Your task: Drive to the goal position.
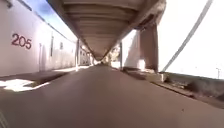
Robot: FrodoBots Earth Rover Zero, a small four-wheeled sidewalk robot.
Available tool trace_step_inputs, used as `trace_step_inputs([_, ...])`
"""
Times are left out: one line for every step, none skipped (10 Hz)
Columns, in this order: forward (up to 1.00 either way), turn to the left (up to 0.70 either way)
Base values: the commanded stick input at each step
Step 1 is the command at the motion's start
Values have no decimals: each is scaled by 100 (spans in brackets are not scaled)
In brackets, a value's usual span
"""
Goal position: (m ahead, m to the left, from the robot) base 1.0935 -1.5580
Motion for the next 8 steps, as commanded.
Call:
trace_step_inputs([70,0])
trace_step_inputs([70,0])
trace_step_inputs([70,0])
trace_step_inputs([70,0])
trace_step_inputs([70,0])
trace_step_inputs([70,0])
trace_step_inputs([70,0])
trace_step_inputs([70,0])
